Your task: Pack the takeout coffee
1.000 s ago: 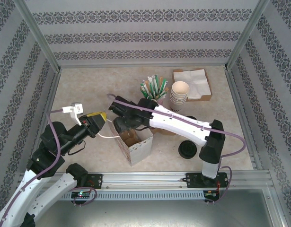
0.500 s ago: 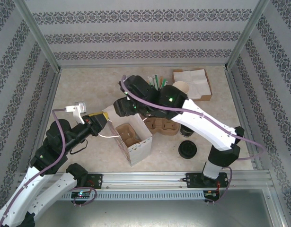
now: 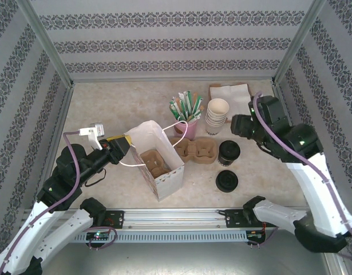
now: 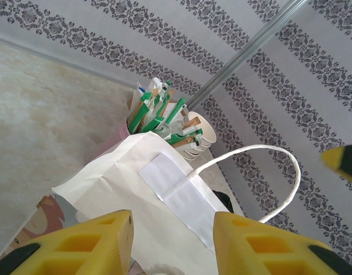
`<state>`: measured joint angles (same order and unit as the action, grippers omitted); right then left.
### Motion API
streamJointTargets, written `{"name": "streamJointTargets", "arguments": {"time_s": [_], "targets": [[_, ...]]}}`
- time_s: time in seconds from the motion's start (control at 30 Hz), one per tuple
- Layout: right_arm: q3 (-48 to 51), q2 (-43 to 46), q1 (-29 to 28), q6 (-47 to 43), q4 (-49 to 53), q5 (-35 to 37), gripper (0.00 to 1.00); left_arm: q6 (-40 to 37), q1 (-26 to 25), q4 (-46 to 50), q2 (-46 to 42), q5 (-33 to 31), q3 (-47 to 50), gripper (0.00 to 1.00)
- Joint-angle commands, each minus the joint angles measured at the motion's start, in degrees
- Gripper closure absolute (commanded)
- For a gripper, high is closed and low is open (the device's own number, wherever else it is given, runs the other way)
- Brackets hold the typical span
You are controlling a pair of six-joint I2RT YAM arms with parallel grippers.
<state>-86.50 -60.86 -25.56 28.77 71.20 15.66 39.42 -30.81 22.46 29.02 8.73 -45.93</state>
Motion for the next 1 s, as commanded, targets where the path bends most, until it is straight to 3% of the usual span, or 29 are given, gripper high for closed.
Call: {"name": "streamJointTargets", "arguments": {"time_s": [0.0,0.2,0.33,0.47,0.97], "targets": [[10.9,-0.2,6.6,-2.1,-3.4,-12.8,0.31,-1.3,-0.7,1.4,0.0,-0.7,-0.8,0.57],[21.7,0.5,9.4,-11.6,-8.3,-17.3,0.35,-2.0,-0.6,1.6,0.0,-0.6,-0.7,0.55],[25.8,-1.3,11.4,-11.8,-12.2,-21.2,0.30,-2.7,-0.6,2.1,0.1,0.0,-1.3,0.50],[25.5,-5.6,11.5,-11.2,-12.0,-19.0,0.25,-3.1,-0.6,2.3,0.1,0.5,-2.0,0.46],[26.7,-9.7,11.3,-8.6,-16.2,-14.5,0.24,-3.0,-0.7,1.8,0.1,0.3,-3.0,0.38]]}}
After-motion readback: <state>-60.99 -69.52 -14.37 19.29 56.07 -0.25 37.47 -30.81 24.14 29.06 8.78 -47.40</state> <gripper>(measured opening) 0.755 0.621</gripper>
